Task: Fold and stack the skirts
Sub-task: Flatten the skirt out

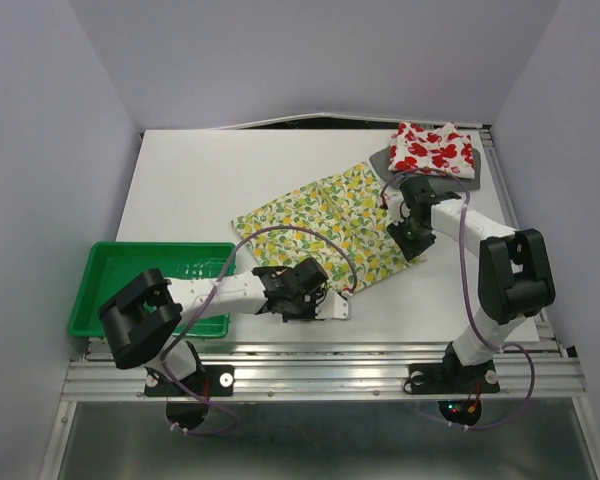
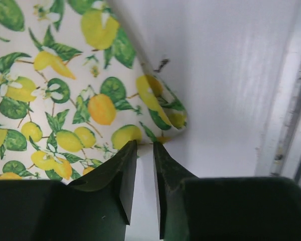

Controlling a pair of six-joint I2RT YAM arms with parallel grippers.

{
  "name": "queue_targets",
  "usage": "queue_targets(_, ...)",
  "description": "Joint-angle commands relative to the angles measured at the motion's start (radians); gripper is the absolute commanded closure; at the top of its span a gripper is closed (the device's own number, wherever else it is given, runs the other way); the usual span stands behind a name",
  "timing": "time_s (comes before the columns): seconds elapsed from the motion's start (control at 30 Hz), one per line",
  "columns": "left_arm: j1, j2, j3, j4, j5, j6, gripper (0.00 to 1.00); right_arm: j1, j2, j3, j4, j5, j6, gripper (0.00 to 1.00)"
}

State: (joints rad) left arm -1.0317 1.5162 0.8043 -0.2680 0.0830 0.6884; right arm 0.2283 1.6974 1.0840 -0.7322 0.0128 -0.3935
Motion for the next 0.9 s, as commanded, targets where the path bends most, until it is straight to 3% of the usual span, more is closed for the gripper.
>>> queue_targets(0.0,-0.022,-0.106,0.051,-0.138,0.043,-0.053,0.62,-0.009,-0.034,0.120,-0.019,-0.076,0.056,0.59)
queue_targets(0.13,-0.018,-0.206,0.082,-0.197,0.037,-0.072,0.51,-0.033,-0.081,0.178,-0.030,-0.067,0.059,0.41)
queue_targets(0.57,0.053,-0.254,0.049,-0.189,-0.045,0.008,0.43,-0.102,0.136,0.238,0.002,-0.059,0.074,0.44)
queue_targets(0.73,0.076,-0.258,0.041,-0.175,0.012,-0.020,0.43,-0.165,0.191,0.229,-0.018,-0.138,0.081,0.53)
queue_targets(0.87,0.055,-0.318,-0.026,-0.108,0.037,-0.003,0.41,-0.190,0.173,0.192,-0.044,-0.206,0.073,0.77)
